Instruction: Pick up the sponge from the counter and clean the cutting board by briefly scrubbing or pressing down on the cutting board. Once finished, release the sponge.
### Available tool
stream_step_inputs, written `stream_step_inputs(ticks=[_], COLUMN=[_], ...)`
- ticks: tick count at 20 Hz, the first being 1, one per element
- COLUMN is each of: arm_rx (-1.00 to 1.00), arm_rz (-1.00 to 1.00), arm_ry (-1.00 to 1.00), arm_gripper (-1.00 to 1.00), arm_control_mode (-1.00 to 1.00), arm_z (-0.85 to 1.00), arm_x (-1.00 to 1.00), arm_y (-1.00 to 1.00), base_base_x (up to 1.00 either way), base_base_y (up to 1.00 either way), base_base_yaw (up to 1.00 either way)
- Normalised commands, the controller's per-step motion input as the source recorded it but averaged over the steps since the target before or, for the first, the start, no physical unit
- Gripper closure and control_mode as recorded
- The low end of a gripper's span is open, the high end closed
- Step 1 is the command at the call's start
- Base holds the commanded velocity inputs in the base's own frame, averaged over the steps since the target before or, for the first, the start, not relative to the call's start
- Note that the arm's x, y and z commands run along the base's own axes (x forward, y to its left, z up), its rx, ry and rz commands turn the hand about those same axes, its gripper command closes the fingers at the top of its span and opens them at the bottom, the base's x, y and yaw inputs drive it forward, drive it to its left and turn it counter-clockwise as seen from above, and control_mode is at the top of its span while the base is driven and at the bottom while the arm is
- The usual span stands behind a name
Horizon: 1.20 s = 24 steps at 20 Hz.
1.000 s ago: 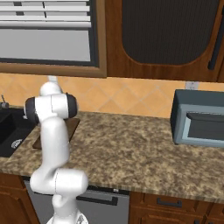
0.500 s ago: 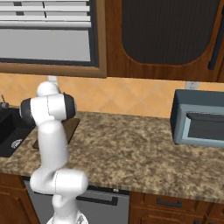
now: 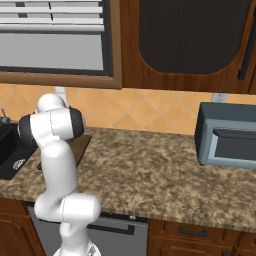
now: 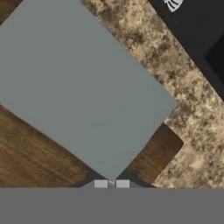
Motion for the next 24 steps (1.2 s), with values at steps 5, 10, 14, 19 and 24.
stream_step_inputs(ticks=[5, 10, 14, 19, 24], arm_rx=[-0.10, 0.00, 0.00, 0.00, 0.00], arm_rz=[0.19, 0.01, 0.01, 0.06, 0.07], arm_ry=[-0.09, -0.22, -0.05, 0.00, 0.00], arm_gripper=[1.00, 1.00, 1.00, 1.00, 1.00], arm_control_mode=[-1.00, -1.00, -1.00, -1.00, -1.00], arm_z=[-0.45, -0.56, -0.18, 0.00, 0.01], arm_x=[-0.66, -0.83, -0.99, -0.97, -0.96], arm_y=[-0.05, -0.15, -0.04, 0.00, 0.00], base_base_x=[0.00, 0.00, 0.00, 0.00, 0.00], base_base_y=[0.00, 0.00, 0.00, 0.00, 0.00], base_base_yaw=[0.00, 0.00, 0.00, 0.00, 0.00])
